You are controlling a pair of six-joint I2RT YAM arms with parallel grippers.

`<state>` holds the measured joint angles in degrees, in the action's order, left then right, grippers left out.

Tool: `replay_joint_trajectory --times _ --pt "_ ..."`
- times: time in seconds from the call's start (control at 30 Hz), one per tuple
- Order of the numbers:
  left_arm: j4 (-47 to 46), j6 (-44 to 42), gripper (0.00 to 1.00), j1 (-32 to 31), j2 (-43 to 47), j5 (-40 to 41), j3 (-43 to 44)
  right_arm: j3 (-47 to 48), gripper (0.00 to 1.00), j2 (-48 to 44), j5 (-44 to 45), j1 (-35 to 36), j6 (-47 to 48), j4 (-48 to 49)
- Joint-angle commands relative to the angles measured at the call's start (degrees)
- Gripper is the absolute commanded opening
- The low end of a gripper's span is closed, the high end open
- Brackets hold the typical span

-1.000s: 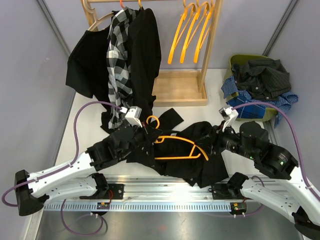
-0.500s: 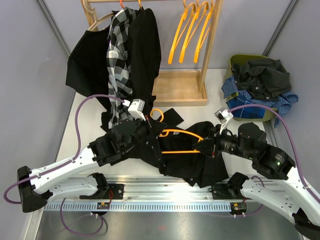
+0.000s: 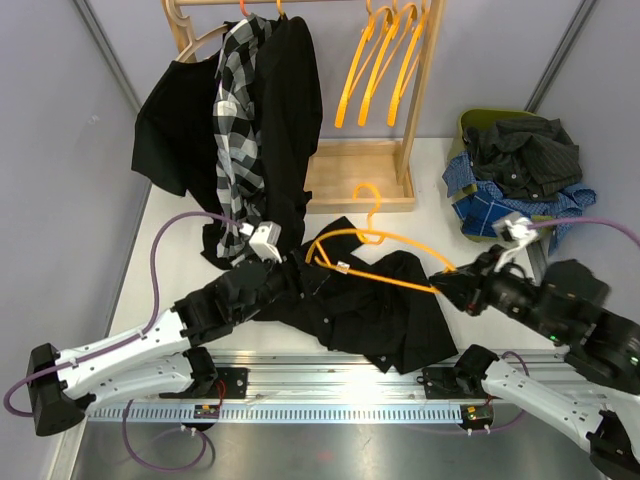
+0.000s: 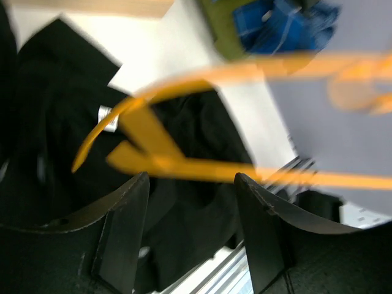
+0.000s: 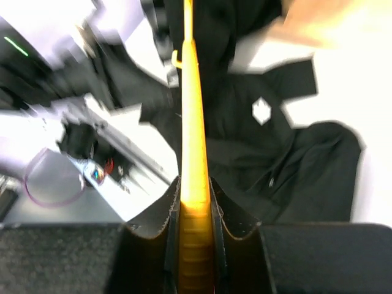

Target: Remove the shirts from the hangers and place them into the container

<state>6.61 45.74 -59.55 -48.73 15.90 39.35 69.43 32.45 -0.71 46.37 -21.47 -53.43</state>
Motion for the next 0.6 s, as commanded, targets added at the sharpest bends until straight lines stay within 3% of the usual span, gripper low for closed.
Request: replay_joint_trajectory --times 0.0,0.13,0.3,0.57 --pt "0.24 3.92 0.59 -0.13 2.85 0.28 -5.59 7.2 0.0 -1.6 6.86 -0.14 3.1 -2.99" --pt "-1.07 6.55 0.44 -1.18 4.26 -1.57 -11.48 9.85 0.0 -1.42 5.56 -0.14 3.98 -1.77" --pt "1.02 9.28 0.47 -8.37 3.29 2.88 -13.87 13.0 0.0 2.88 4.49 -0.14 6.26 2.88" --pt "0.77 13.32 0.48 -14.98 2.68 7.65 -15.01 16.62 0.0 7.62 16.6 -0.14 13.29 22.37"
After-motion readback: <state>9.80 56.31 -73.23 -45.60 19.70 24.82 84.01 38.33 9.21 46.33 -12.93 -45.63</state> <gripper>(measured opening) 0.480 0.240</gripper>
